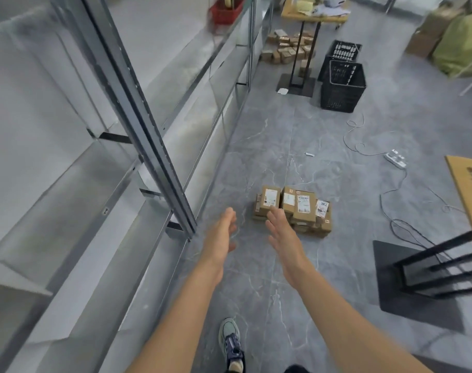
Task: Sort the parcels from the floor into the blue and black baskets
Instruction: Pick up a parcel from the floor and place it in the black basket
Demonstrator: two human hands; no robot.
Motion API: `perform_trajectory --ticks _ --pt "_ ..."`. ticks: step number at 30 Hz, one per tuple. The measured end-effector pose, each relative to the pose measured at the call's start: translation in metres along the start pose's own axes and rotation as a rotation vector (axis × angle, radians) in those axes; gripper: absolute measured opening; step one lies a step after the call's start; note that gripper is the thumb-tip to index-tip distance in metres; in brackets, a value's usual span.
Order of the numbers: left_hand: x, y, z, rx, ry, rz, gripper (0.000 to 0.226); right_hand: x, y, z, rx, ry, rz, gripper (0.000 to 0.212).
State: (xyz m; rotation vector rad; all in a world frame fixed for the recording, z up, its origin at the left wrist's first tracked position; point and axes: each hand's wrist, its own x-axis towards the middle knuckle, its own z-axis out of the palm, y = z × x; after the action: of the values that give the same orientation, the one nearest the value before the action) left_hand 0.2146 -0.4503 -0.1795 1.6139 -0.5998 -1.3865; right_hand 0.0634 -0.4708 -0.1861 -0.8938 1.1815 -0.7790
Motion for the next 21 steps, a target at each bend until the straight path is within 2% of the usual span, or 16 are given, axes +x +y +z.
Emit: perform_trajectory --ticks 5,9,13,21 --pt "0.069 0.018 0.007 0.063 -0.037 -0.085 0.054 0.061 -0.006 -0.009 0.005 0.109 0.072 0.077" --pt "0.120 0.030 0.025 0.125 -0.084 -0.131 0.057 0.116 -0.011 -0.025 0.009 0.152 0.143 0.087" --pt "0.180 0.038 0.050 0.165 -0.094 -0.177 0.058 0.184 -0.011 -0.050 0.033 0.184 0.181 0.073" --pt "0.327 0.035 0.116 0.261 -0.048 -0.356 0.060 0.337 -0.008 -0.112 0.043 0.161 0.390 0.078"
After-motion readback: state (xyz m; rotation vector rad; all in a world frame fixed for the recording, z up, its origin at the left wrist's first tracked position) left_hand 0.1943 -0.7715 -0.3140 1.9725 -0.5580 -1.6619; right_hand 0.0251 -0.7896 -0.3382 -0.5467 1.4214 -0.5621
